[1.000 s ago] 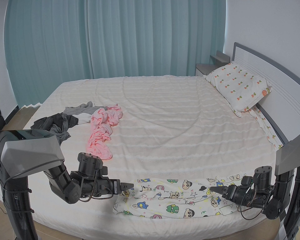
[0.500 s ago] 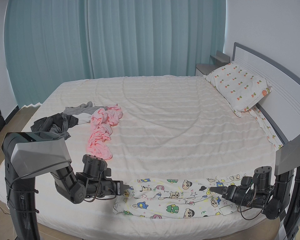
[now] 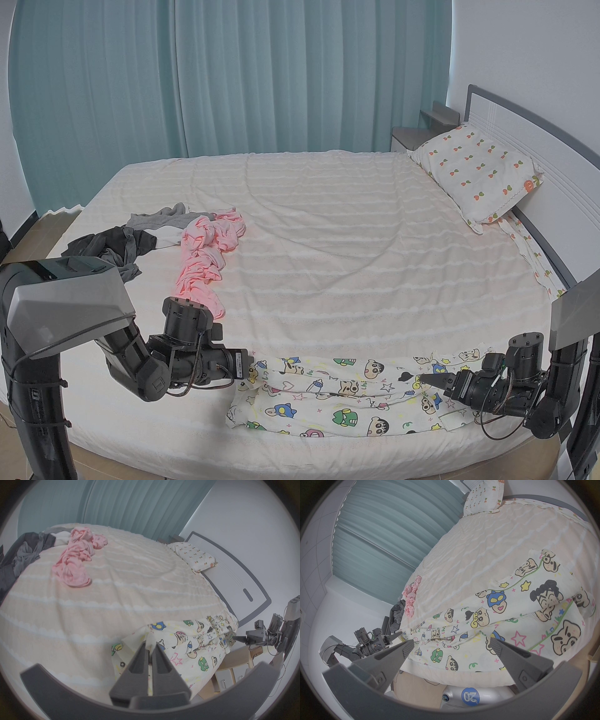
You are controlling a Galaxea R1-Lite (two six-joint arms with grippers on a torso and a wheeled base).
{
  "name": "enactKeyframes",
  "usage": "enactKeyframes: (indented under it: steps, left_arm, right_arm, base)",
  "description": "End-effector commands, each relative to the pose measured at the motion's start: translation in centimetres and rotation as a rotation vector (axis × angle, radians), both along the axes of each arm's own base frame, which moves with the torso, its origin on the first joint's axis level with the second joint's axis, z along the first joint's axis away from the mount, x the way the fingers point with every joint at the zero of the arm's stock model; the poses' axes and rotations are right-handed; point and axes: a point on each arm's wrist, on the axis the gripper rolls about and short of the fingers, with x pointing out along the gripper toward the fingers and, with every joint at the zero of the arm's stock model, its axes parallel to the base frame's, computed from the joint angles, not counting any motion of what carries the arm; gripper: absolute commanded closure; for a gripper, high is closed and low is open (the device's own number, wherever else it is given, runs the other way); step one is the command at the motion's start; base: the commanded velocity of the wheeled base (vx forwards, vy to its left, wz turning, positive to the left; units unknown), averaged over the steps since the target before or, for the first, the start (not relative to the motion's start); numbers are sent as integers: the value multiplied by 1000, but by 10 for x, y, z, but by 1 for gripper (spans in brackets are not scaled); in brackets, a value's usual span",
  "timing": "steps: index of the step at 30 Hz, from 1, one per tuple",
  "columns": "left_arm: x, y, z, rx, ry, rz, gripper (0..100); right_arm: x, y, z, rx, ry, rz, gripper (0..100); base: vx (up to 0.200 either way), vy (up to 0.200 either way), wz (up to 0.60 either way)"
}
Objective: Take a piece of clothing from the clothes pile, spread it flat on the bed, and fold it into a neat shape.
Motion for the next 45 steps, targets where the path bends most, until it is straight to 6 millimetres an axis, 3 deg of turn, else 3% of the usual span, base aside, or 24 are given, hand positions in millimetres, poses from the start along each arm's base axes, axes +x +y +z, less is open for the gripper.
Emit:
enactKeyframes:
  steps: [1, 15, 23, 33, 39, 45]
  left_arm:
    - [5, -3, 14, -8, -61, 7, 100]
    - [30, -12, 28, 149, -287, -19, 100]
    - [27, -14, 23, 210, -329, -49, 100]
    - [-12, 2, -4, 332, -272, -141, 100]
    - [-49, 17, -26, 390, -197, -197, 100]
    - [-63, 23, -37, 409, -136, -221, 100]
  right_arm:
    - [-3, -1, 0, -1, 6, 1, 0]
    - [-3, 0, 0, -1, 6, 3, 0]
    - [-3, 0, 0, -1, 6, 3, 0]
    - [-3, 0, 0, -2, 9, 3, 0]
    - [-4, 0, 0, -1, 9, 4, 0]
    - [-4, 0, -1, -3, 10, 6, 0]
  base:
    - [0, 0, 0]
    - [0, 0, 0]
    - [0, 0, 0]
    - [0, 0, 0]
    - [0, 0, 0]
    - [0, 0, 0]
